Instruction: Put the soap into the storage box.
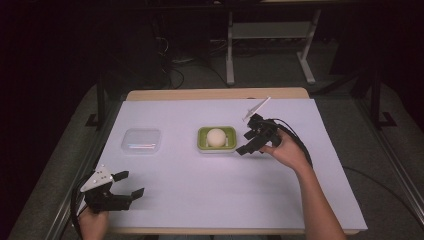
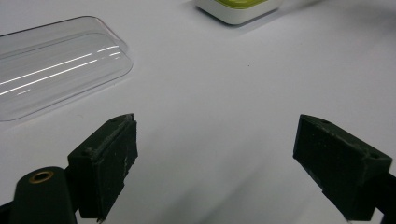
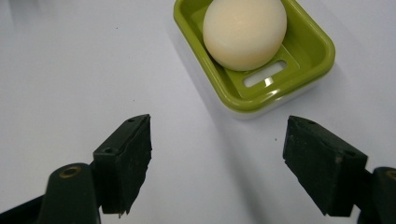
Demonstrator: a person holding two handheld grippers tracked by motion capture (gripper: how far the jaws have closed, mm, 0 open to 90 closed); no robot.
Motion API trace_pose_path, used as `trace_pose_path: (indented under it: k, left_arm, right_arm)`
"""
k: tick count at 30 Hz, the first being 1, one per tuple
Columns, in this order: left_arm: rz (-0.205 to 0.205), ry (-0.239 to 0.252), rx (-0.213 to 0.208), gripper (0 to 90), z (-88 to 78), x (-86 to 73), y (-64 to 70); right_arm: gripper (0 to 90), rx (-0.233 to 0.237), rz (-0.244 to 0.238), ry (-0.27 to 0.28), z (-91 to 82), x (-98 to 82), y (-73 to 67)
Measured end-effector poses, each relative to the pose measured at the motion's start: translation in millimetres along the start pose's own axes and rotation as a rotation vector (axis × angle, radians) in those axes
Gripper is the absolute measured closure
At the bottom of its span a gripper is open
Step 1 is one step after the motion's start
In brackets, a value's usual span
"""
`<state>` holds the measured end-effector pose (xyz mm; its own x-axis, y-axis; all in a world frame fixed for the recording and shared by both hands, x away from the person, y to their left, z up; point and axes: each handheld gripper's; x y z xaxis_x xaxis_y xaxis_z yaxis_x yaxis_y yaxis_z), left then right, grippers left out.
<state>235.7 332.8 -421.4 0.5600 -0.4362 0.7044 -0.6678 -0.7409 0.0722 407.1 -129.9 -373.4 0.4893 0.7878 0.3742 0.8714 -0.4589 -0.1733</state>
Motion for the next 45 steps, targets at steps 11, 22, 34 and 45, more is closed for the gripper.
trace_pose_path:
  k: [11, 22, 34, 45]
  left_arm:
    - [0.007, 0.0, -0.003, 13.0, 2.4, 1.6, 2.7]
    - [0.006, 0.002, -0.001, 13.0, 2.7, 1.7, 2.9]
    - [0.016, 0.002, -0.001, 13.0, 3.5, 2.5, 4.2]
    - [0.021, 0.0, -0.001, 13.0, 3.9, 2.8, 4.8]
  right_arm:
    - [22.1, -0.003, 0.028, -0.002, 1.0, -28.1, -7.9]
    - [22.4, -0.015, 0.033, 0.019, -1.4, -47.1, -15.6]
    - [22.7, -0.017, 0.054, 0.018, 2.3, -72.3, -20.7]
    - [22.6, -0.03, 0.075, 0.023, -0.4, -92.0, -26.2]
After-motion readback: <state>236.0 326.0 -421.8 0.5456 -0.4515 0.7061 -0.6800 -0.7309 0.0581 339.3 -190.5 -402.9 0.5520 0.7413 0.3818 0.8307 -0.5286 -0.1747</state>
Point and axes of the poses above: each handheld gripper's, and its own axes: z roughly forward along the jaws, x roughly out of its top, y roughly to its right, and after that the axes turned 12 degrees about -y, right-handed
